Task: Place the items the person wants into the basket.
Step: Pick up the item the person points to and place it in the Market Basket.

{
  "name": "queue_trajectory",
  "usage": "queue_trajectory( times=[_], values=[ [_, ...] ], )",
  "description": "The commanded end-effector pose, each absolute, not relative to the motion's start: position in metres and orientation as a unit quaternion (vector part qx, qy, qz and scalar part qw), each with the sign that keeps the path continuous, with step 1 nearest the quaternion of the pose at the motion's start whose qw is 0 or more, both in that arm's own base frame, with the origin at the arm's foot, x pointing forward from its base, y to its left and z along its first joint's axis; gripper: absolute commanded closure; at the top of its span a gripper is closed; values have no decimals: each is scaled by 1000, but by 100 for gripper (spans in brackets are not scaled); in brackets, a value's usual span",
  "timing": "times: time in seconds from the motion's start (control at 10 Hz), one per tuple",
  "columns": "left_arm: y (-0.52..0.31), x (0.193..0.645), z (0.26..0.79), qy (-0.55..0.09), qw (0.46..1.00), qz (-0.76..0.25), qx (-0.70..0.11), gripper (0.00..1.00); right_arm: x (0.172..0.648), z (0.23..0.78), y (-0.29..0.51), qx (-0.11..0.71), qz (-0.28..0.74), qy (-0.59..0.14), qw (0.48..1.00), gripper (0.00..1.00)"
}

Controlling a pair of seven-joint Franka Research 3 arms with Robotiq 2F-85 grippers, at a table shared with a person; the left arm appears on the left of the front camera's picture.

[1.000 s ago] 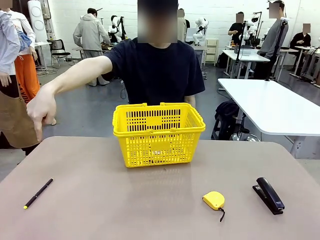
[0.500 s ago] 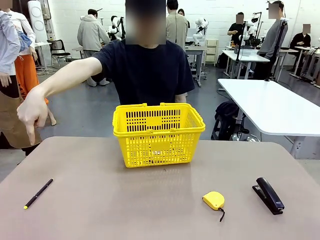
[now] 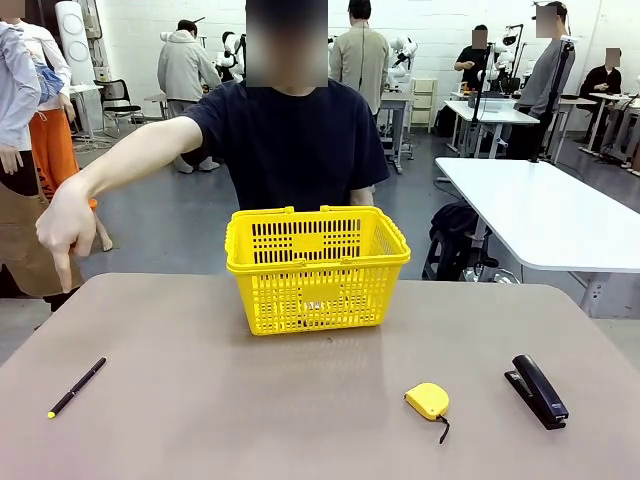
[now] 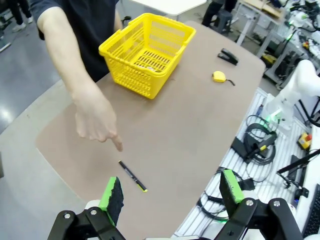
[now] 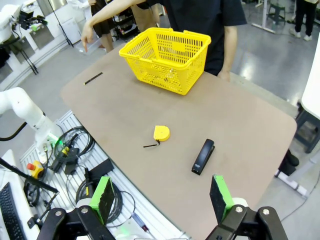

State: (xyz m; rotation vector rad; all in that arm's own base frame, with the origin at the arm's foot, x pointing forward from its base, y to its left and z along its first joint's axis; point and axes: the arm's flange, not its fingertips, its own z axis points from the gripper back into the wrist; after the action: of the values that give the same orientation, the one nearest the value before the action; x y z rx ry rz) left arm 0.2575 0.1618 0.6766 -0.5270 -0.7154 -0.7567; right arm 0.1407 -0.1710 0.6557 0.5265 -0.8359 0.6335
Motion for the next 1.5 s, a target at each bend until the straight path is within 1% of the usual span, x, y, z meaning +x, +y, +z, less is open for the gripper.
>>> queue_trajectory(
  times=[0.0, 0.2, 0.3, 0.4, 0.5, 0.6, 0.8, 1.0, 1.4],
  values=[
    [125, 277, 661, -312, 878, -325, -161, 0, 141, 655, -170, 251, 302, -395, 831, 0],
    [79, 277, 619, -245, 914, -308, -101, 0, 141, 655, -170, 251, 302, -395, 831, 0],
    [68, 284, 606, -224, 925, -296, -85, 0, 141, 655, -170, 251, 302, -395, 831, 0],
    [60, 291, 592, -206, 929, -292, -92, 0, 141, 655, -170, 251, 302, -395, 831, 0],
    [49, 301, 565, -177, 939, -280, -93, 0, 141, 655, -170, 251, 302, -395, 831, 0],
    [43, 305, 546, -160, 944, -270, -98, 0, 141, 655, -170, 251, 302, -395, 831, 0],
    [37, 321, 527, -153, 947, -270, -86, 0, 141, 655, -170, 251, 302, -395, 831, 0],
    [33, 320, 507, -147, 950, -261, -86, 0, 141, 655, -170, 251, 302, -395, 831, 0],
    [32, 320, 513, -145, 947, -273, -94, 0, 141, 655, -170, 251, 302, -395, 831, 0]
  ],
)
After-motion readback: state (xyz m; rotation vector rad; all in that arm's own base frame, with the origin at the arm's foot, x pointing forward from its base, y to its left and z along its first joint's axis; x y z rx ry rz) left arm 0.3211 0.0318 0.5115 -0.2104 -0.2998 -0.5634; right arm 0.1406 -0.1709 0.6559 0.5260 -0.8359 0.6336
